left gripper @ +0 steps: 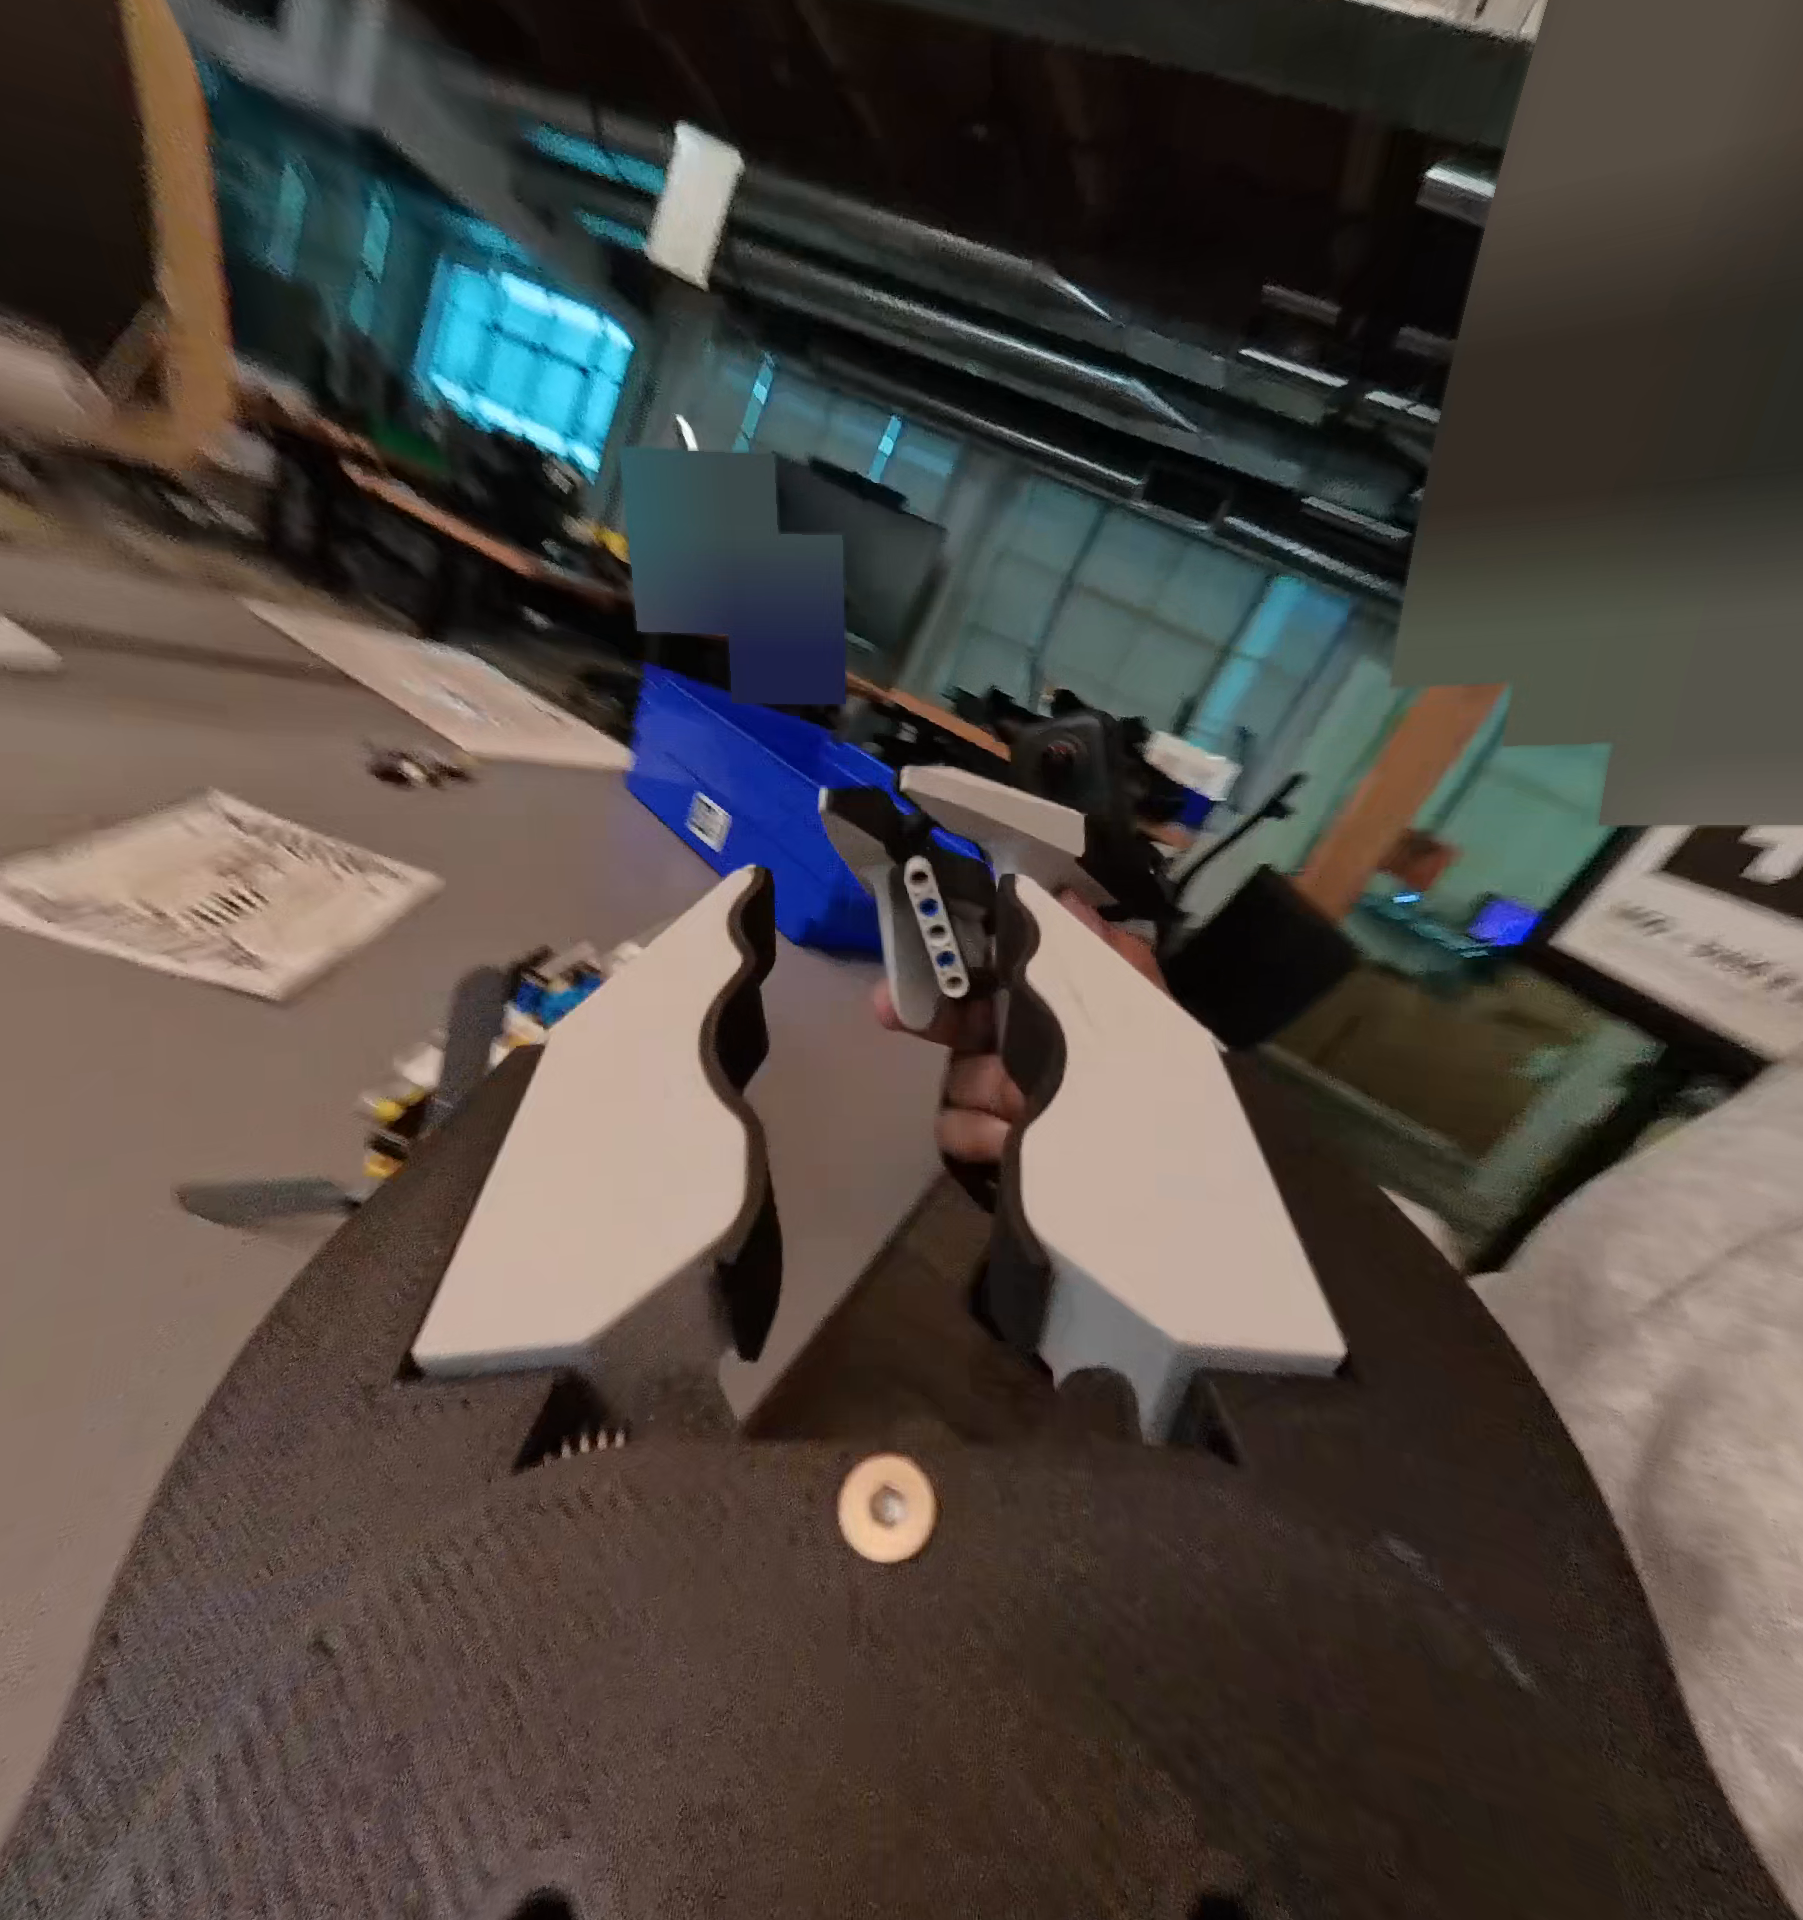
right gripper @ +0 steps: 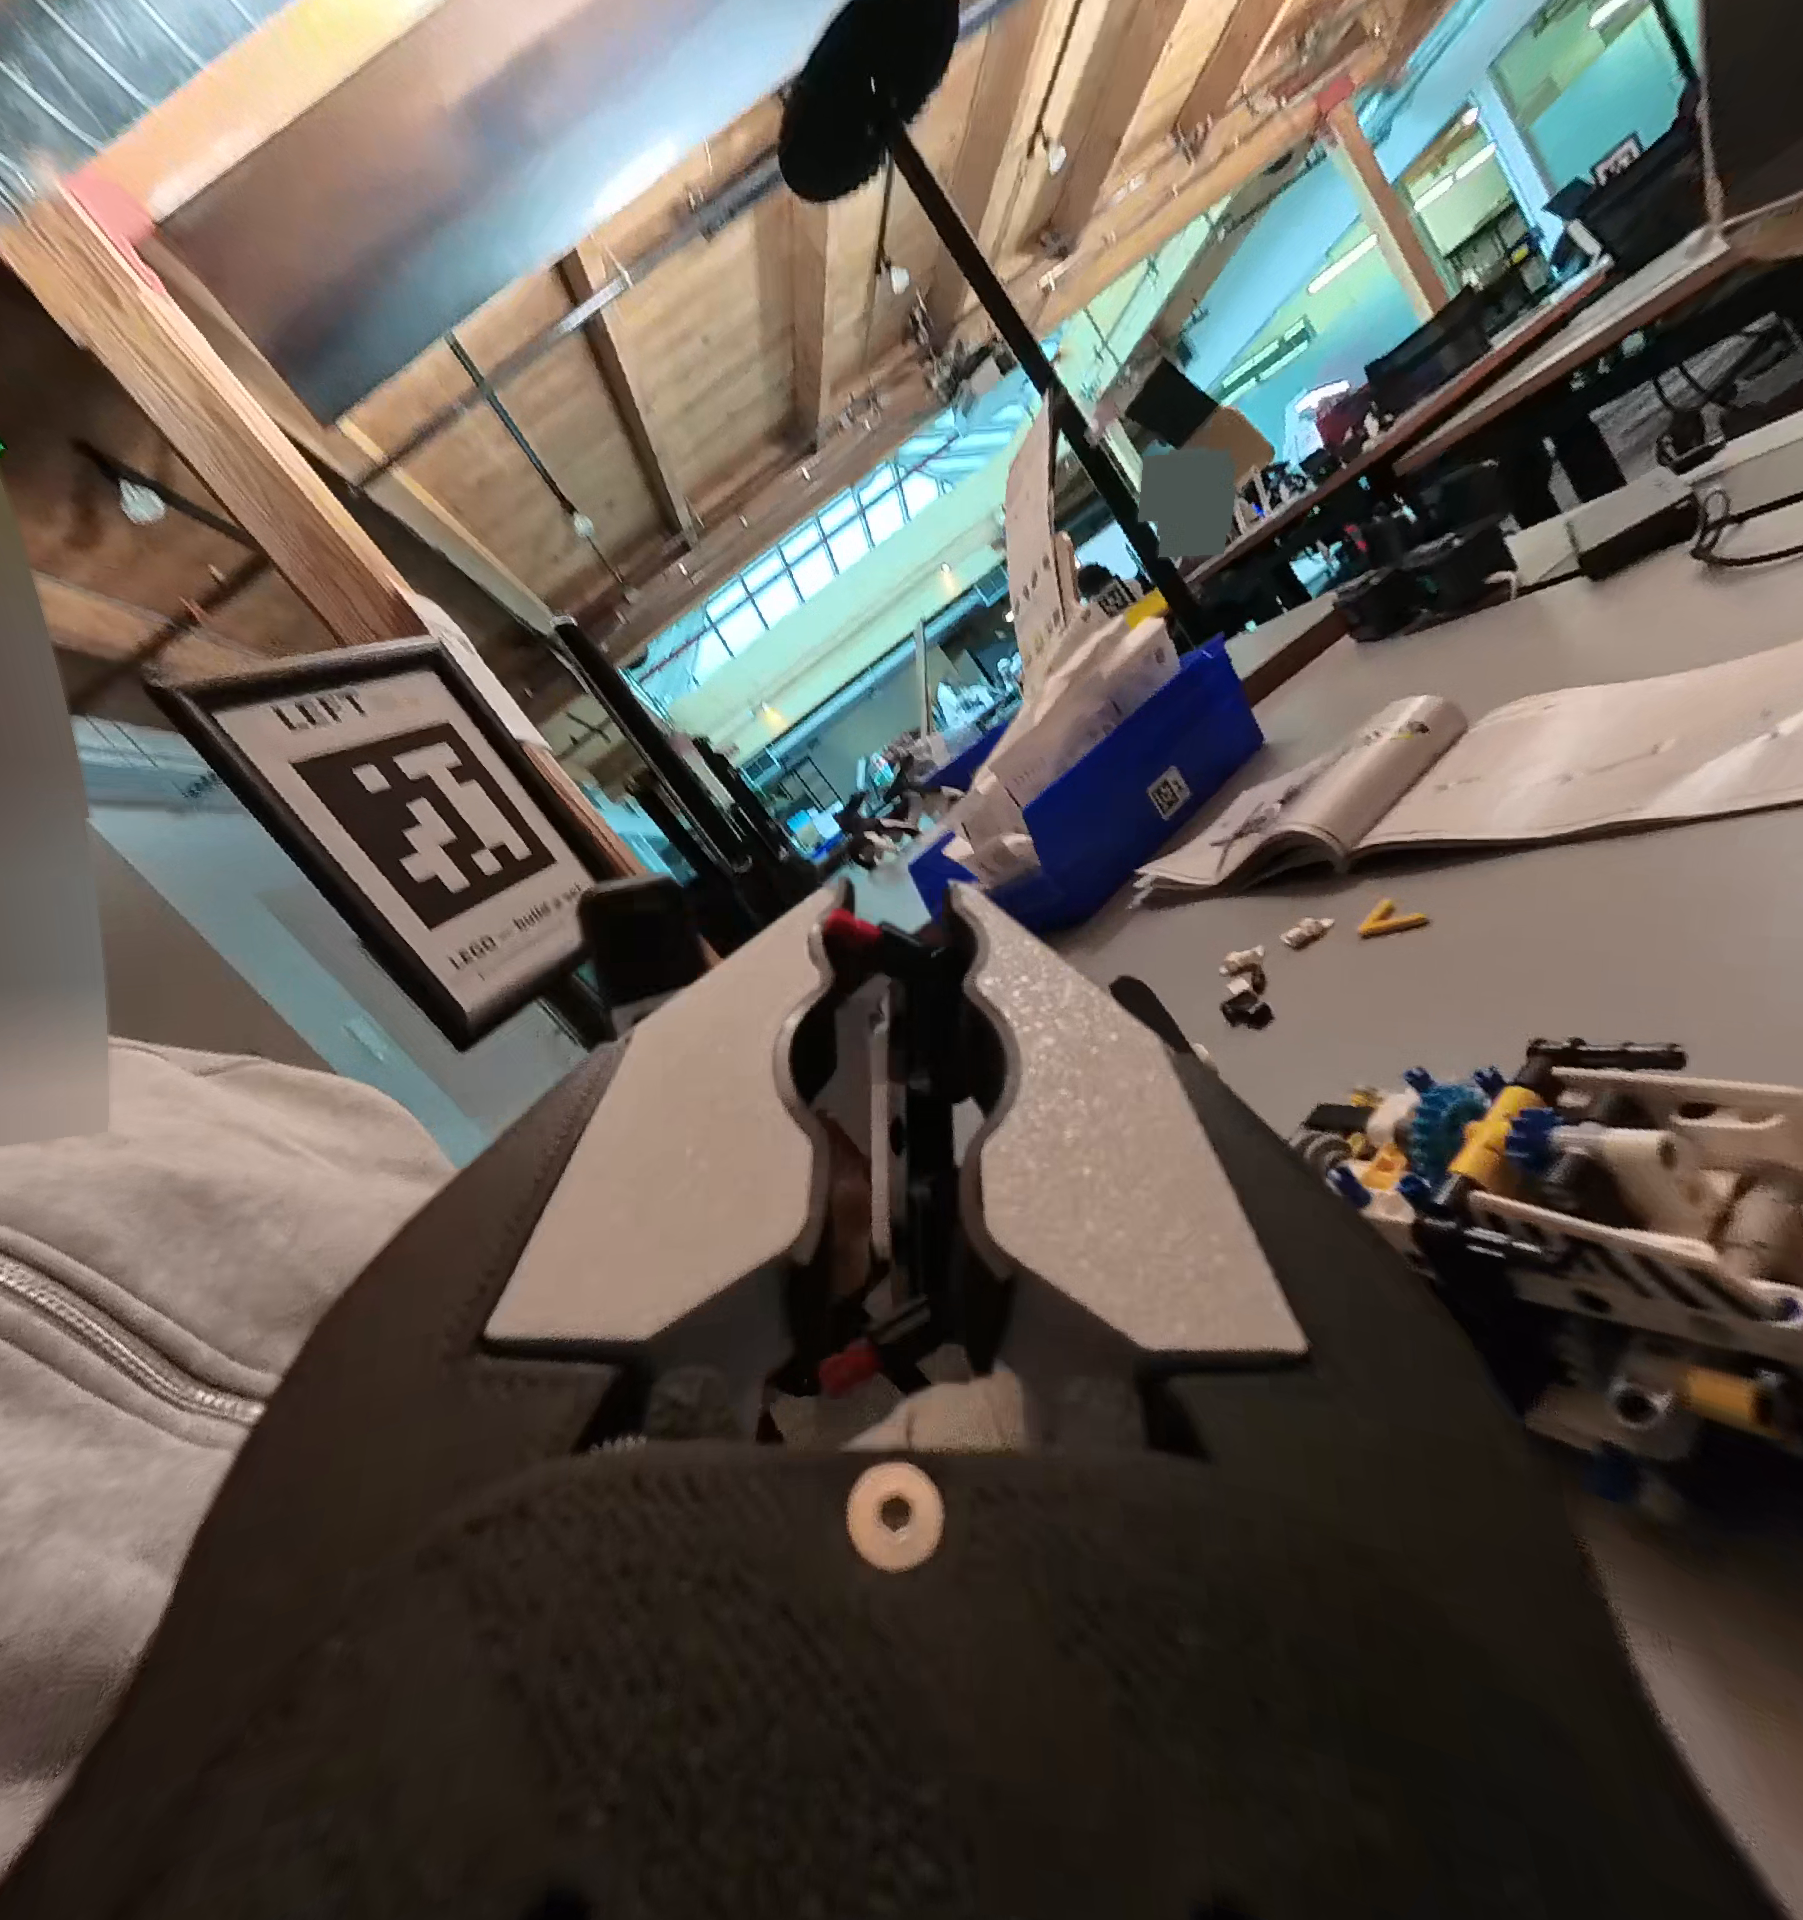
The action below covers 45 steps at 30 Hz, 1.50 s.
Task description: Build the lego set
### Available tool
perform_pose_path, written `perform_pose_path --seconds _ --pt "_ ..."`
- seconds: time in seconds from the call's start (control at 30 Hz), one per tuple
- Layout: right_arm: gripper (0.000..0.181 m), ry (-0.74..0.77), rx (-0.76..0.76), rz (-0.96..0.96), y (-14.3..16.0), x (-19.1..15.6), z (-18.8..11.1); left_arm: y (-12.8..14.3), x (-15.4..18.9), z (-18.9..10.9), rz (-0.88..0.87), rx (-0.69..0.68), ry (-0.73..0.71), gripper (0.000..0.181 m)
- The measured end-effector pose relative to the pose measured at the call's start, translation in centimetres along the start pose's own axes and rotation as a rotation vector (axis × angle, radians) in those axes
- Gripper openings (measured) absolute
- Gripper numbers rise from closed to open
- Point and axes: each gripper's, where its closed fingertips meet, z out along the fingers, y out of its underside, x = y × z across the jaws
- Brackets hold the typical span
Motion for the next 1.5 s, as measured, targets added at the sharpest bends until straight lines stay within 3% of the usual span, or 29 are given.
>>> perform_pose_path --seconds 0.13,0.23,0.47,0.97,1.5 --pt "0.014 -0.085 -0.079 0.019 1.1 -1.5 0.6 2.0 0.0 0.8 -0.258 -0.087 0.105 0.040" --pt "0.014 -0.159 -0.126 0.056 2.3 -2.8 1.4 3.2 0.7 1.3 -0.350 -0.149 0.173 0.039" --pt "0.014 -0.183 -0.131 0.100 3.4 -2.8 2.2 3.2 1.7 1.1 -0.305 -0.155 0.215 0.008" --pt "0.017 -0.016 -0.139 -0.003 3.7 -0.7 3.2 3.3 0.0 0.5 -0.354 -0.141 0.172 0.006" --pt "0.037 0.086 -0.100 -0.063 2.6 0.9 3.0 1.6 -2.4 -0.7 -0.393 -0.031 0.113 0.006"
